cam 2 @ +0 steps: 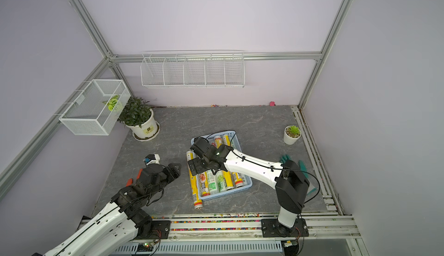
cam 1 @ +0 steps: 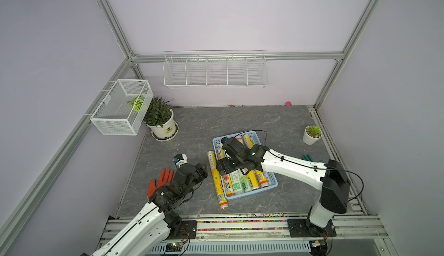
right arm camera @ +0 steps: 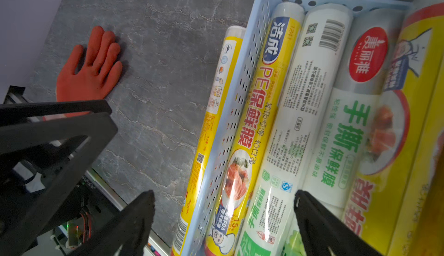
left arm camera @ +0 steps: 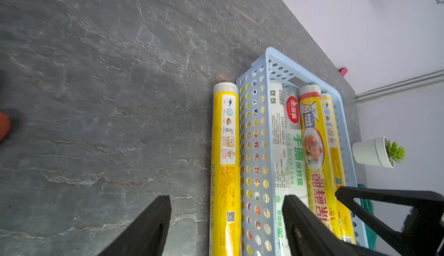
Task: Put the plastic wrap into the basket
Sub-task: Pick up the plastic wrap from the center of the board.
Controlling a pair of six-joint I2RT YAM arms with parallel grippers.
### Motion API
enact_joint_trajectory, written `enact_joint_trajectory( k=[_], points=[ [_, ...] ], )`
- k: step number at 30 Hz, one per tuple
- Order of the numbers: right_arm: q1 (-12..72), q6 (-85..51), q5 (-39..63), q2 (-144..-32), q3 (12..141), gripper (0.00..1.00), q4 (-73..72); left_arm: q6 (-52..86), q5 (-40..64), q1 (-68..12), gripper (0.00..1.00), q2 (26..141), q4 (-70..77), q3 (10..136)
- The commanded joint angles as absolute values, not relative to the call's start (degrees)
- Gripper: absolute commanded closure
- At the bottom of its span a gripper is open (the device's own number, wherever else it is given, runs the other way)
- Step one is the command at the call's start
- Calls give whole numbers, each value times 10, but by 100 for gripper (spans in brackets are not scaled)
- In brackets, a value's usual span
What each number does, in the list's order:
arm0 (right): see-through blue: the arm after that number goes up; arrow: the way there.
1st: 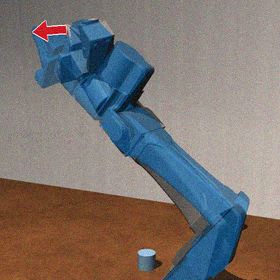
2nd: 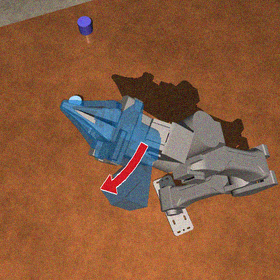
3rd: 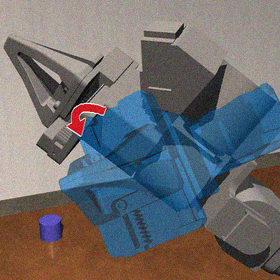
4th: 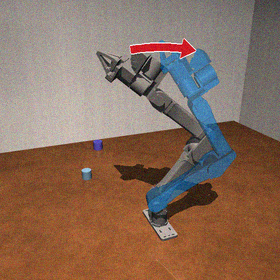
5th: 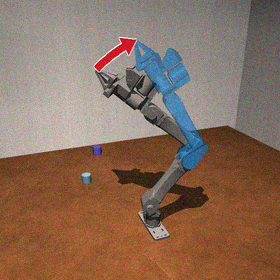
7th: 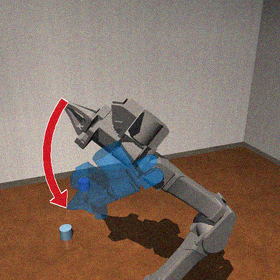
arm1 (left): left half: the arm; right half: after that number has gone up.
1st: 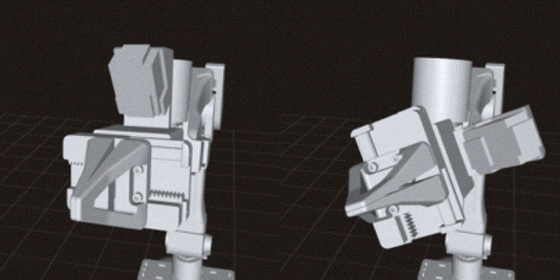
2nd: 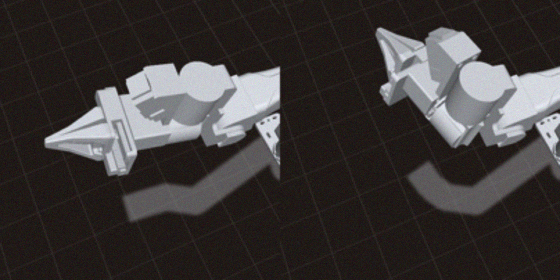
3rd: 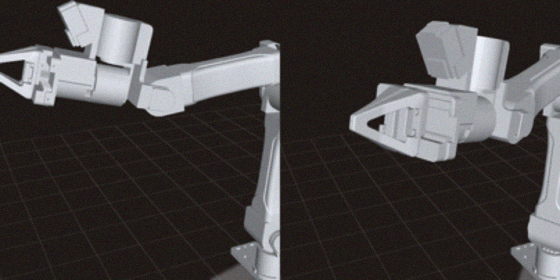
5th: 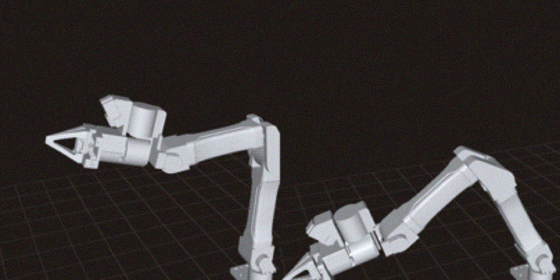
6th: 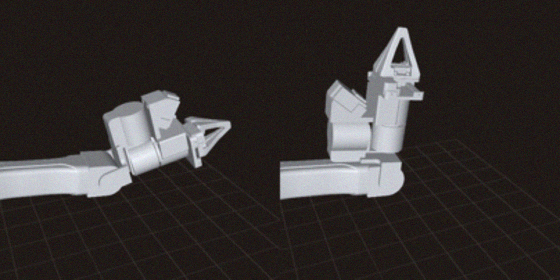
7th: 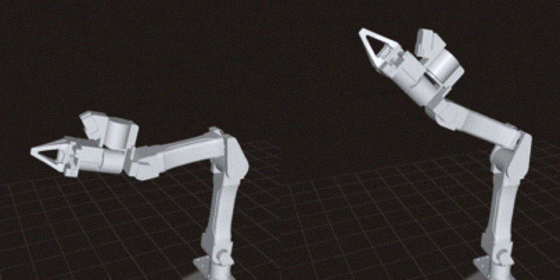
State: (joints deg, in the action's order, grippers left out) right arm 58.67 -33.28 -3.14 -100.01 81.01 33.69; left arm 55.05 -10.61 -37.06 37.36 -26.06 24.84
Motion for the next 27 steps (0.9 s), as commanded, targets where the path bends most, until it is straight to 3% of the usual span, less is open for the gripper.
enact_joint_trajectory(
  k=[1,12,27],
  points=[
    [584,-365,-64,-1008,819,4,356,537,-53,-352,21,394,-241,245],
    [583,-407,-40,-1012,790,4,321,467,125,-279,21,528,-158,239],
    [572,-411,-45,-1013,784,4,326,424,177,-274,15,684,-178,294]
  ],
)
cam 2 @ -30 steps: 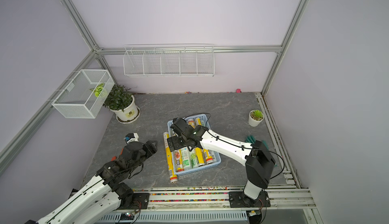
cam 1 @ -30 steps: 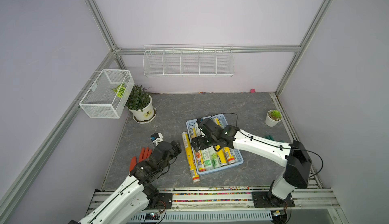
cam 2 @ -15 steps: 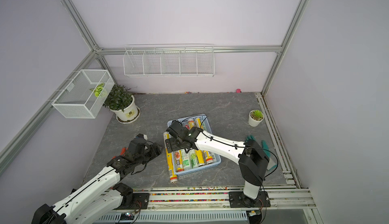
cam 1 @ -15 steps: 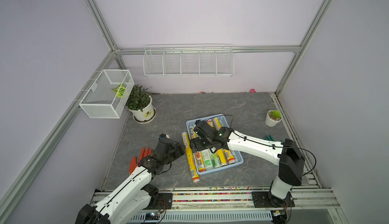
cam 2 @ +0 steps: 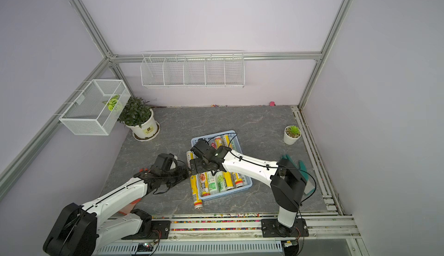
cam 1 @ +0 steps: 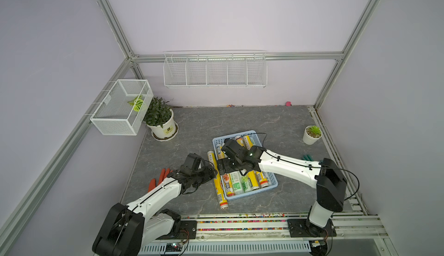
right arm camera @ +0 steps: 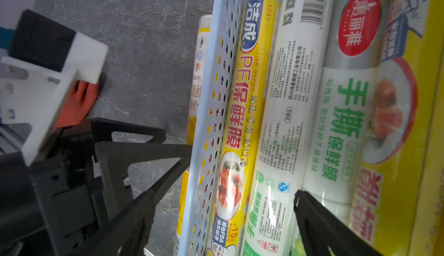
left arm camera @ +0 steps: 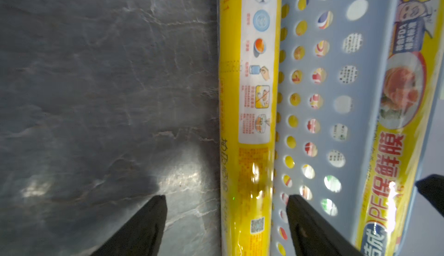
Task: Put the plastic wrap into the basket
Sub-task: Pick up the plastic wrap from the center of the board.
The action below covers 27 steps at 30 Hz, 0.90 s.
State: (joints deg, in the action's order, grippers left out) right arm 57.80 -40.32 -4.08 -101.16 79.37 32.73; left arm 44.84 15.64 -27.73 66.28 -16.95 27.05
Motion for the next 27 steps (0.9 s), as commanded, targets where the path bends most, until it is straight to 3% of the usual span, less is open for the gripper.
enact_joint_trajectory(
  k=[1,6,14,19,27],
  points=[
    [571,-411,-45,-1012,780,4,325,421,179,-273,15,698,-187,303],
    [568,-413,-45,-1009,776,5,323,417,154,-273,17,760,-222,329],
    [568,-412,-51,-1003,767,5,323,420,35,-274,33,791,-347,377],
    [567,-411,-55,-1000,765,5,325,444,15,-274,38,789,-404,401],
    [567,-408,-57,-993,762,5,325,647,15,-340,27,729,-440,397]
  ],
)
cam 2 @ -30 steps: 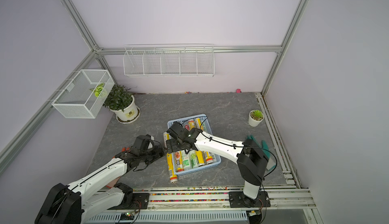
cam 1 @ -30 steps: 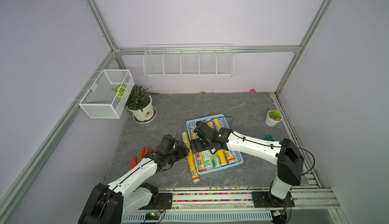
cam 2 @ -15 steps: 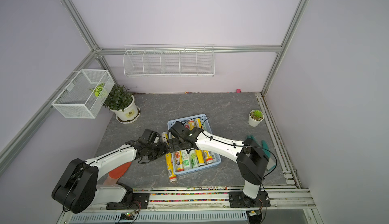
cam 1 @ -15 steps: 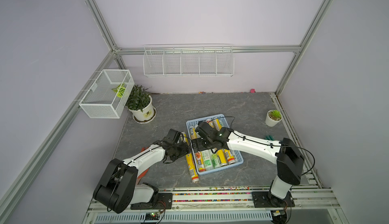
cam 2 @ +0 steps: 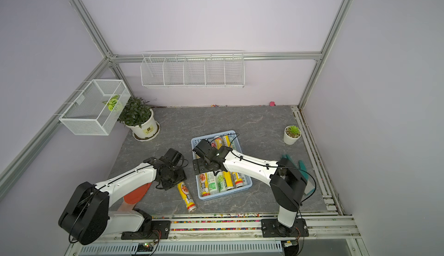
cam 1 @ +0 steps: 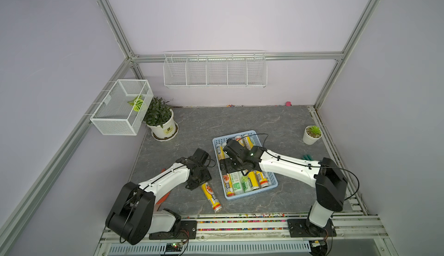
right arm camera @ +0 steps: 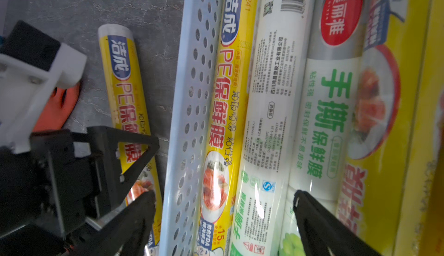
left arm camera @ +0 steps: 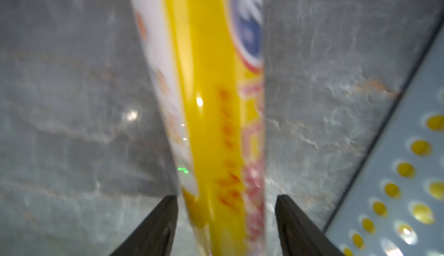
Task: Put the plastic wrap into the basket
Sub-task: Pick up the plastic wrap from the center of the board.
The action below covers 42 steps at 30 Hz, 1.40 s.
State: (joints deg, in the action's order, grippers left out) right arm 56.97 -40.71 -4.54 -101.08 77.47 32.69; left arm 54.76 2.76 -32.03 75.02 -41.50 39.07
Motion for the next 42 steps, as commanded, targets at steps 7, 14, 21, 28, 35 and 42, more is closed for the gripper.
enact_joint_trajectory(
  k=[7,14,21,28,35,42],
  points=[
    [568,-407,-54,-985,749,5,320,702,-5,-350,30,732,-446,393],
    [568,-411,-41,-973,727,5,298,687,4,-350,32,775,-438,401],
    [567,-407,-1,-967,710,5,266,675,19,-350,32,821,-421,409],
    [568,-404,14,-973,709,5,256,658,4,-350,48,850,-433,418],
    [564,-404,-13,-950,699,5,254,649,-54,-351,72,800,-503,458],
    [555,-414,-59,-878,662,4,234,568,-130,-351,85,728,-572,548]
  ],
)
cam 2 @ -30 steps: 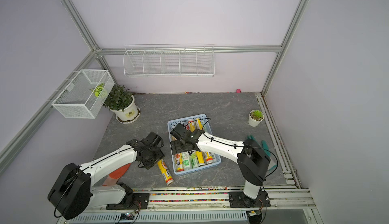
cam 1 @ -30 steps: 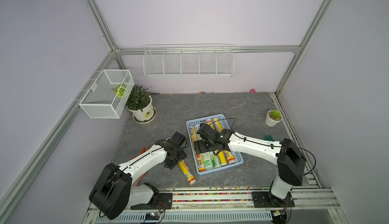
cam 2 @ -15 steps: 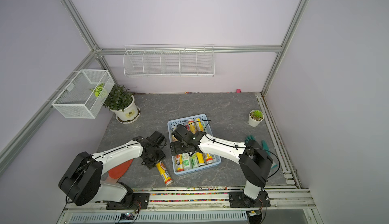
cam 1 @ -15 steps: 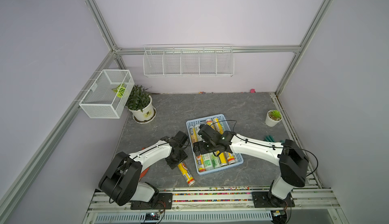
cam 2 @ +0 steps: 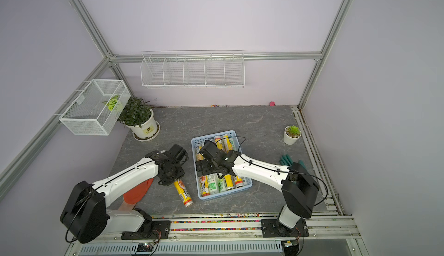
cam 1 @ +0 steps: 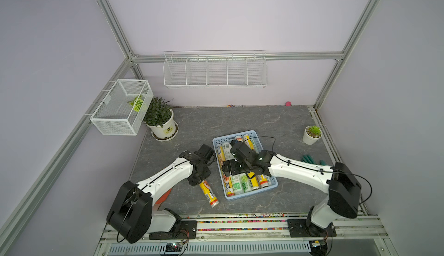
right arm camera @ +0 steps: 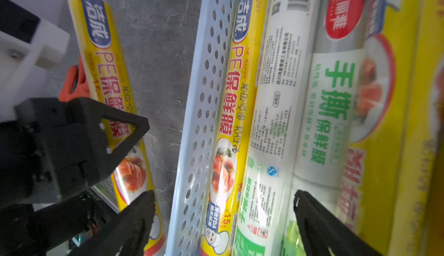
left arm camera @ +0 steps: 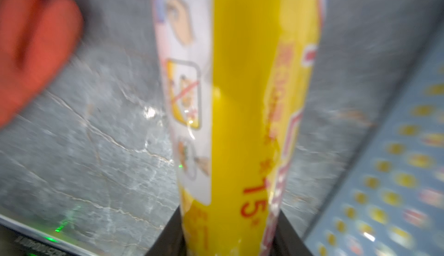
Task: Put the plastic wrap into the basket
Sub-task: Pick up the plastic wrap from the center of the board, then place the plastic wrap in the basket.
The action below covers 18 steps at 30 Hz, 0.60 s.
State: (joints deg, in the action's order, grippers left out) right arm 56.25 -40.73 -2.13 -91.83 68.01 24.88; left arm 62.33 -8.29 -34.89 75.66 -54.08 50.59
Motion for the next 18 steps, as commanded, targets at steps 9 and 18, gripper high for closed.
enact_joint_trajectory(
  k=[9,18],
  points=[
    [508,-441,-152,-752,574,4,217,421,51,-351,88,687,-374,588],
    [444,-459,-115,-691,516,4,221,431,217,-360,88,768,-281,614]
  ],
)
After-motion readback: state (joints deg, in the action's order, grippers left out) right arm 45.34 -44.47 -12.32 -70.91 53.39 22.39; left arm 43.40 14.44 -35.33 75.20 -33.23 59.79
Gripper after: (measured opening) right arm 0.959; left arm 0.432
